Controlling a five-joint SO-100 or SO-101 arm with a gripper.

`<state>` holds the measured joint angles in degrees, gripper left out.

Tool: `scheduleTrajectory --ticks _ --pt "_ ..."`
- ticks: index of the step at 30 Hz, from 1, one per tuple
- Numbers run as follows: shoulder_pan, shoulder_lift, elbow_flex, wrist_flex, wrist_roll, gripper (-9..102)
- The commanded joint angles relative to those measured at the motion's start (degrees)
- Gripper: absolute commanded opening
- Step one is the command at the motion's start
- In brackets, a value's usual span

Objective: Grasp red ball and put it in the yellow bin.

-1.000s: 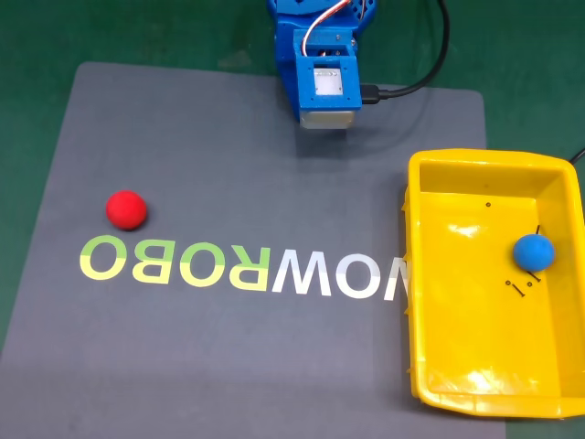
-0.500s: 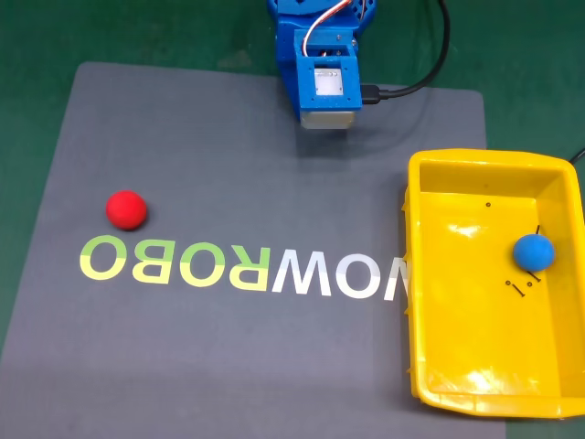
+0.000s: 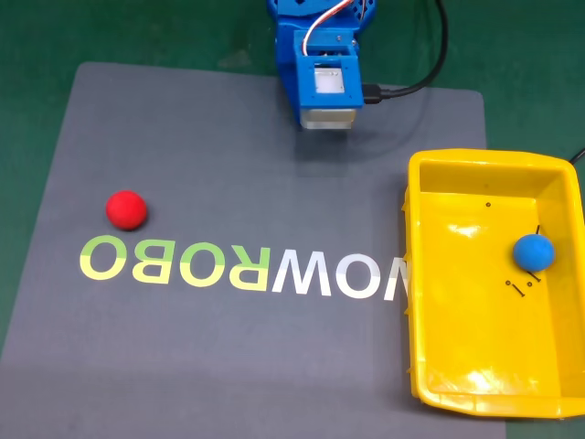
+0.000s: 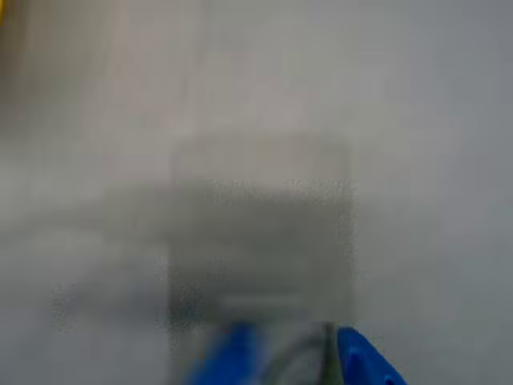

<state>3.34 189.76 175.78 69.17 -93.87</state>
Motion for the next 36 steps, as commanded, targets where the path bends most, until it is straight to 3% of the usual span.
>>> scheduleTrajectory --ticks 1,8,16,23,36 --pt "3.1 0.3 -0.2 -12.7 -0.4 27" --pt "9.8 -13.4 -9.7 -31.3 -1.0 32" --pt "21.2 -40.6 -27.2 -43.4 2.2 31" --pt "28.5 -61.9 -40.7 -46.1 1.0 31" --pt "32.5 -92.4 -61.9 -46.5 -2.9 30"
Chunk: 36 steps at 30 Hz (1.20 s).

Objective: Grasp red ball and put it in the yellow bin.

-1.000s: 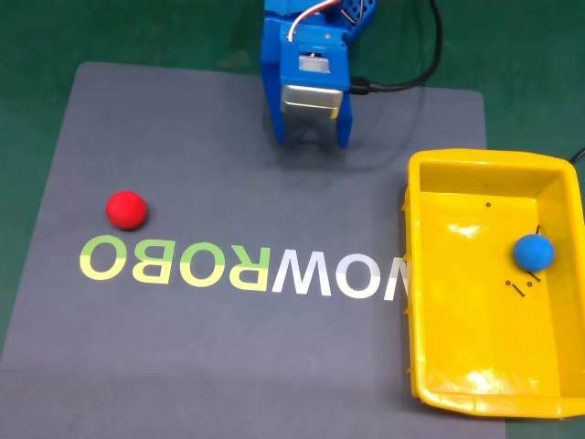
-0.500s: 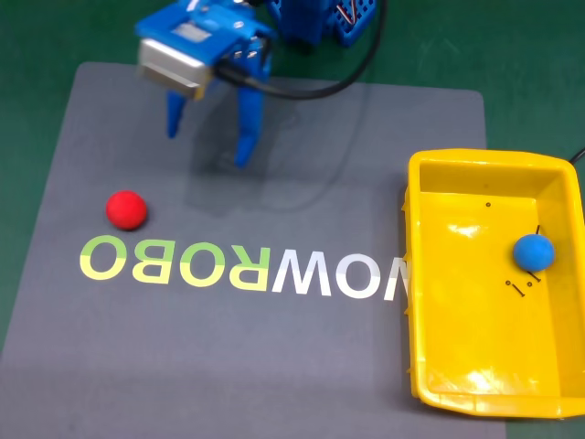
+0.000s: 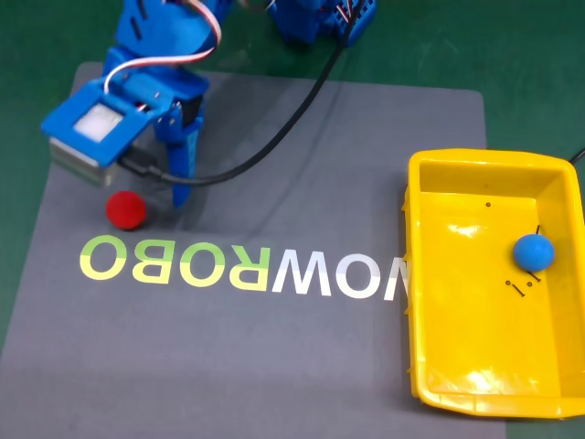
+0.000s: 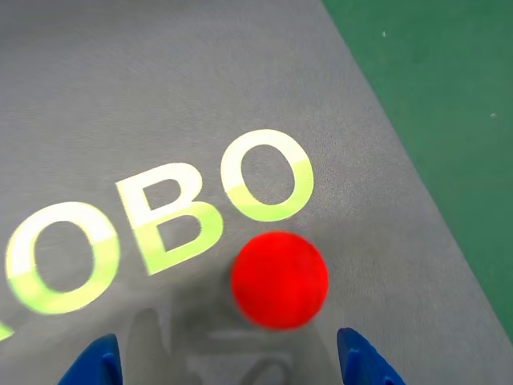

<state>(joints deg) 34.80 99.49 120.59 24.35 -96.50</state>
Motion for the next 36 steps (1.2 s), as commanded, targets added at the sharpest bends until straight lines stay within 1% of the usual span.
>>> scheduleTrajectory --ticks 1,11,22,23,24,27,36 --pt "1.2 -3.5 -8.0 -1.7 -0.3 30" --pt "3.8 -10.8 -11.8 -1.7 -2.7 30" --pt "3.3 -17.2 -16.0 -1.7 -1.5 28" --pt "3.3 -17.4 -16.1 -1.7 -1.6 26" --pt "3.3 -17.7 -16.2 -1.7 -1.4 22" --pt "3.1 -18.0 -16.2 -1.7 -1.1 0" --pt "1.8 -16.4 -16.1 -1.4 -0.1 0"
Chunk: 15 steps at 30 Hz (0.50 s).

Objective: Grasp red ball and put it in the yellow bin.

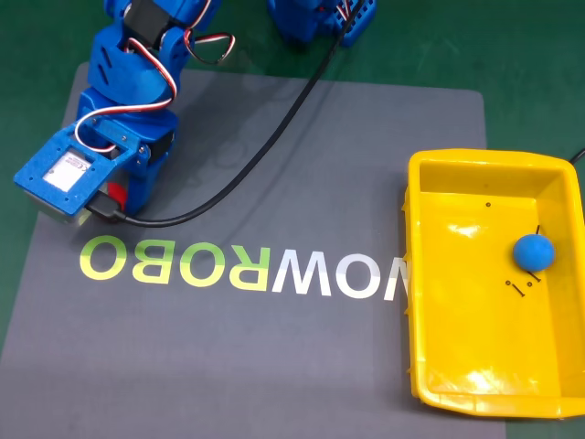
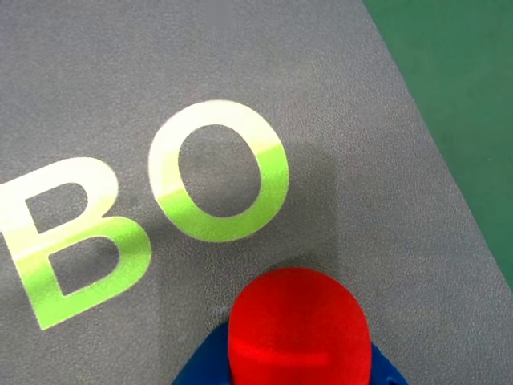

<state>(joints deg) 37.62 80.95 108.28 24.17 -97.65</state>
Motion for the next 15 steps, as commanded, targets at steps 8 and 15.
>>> scheduleTrajectory --ticks 8,15 --pt "-10.0 13.6 -3.9 -2.7 6.2 0" --pt "-22.1 25.0 -3.2 -2.1 9.3 0"
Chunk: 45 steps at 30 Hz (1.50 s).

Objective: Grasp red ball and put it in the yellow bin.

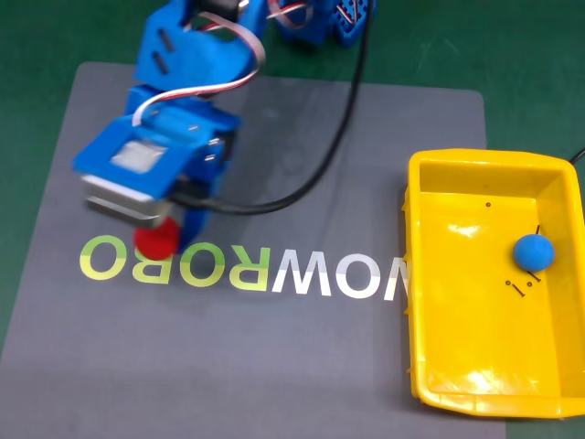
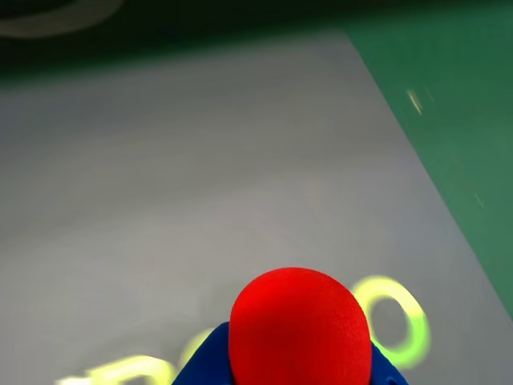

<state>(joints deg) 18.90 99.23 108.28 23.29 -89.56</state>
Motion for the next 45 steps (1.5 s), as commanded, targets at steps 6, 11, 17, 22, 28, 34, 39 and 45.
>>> scheduleTrajectory --ticks 6,11,17,22,28,34,39,45 --pt "-16.1 14.0 -1.6 3.2 1.6 0" --pt "-27.2 17.0 -0.3 6.4 2.2 0" --pt "-37.4 16.9 2.4 7.9 1.6 1" --pt "-42.2 14.4 3.2 7.5 1.2 1" --pt "-43.9 12.5 3.0 4.9 1.1 3" --pt "-42.6 9.9 2.0 1.1 1.4 19" --pt "-40.8 8.9 0.7 0.4 2.1 31" --pt "-39.5 8.8 0.3 0.2 1.9 33"
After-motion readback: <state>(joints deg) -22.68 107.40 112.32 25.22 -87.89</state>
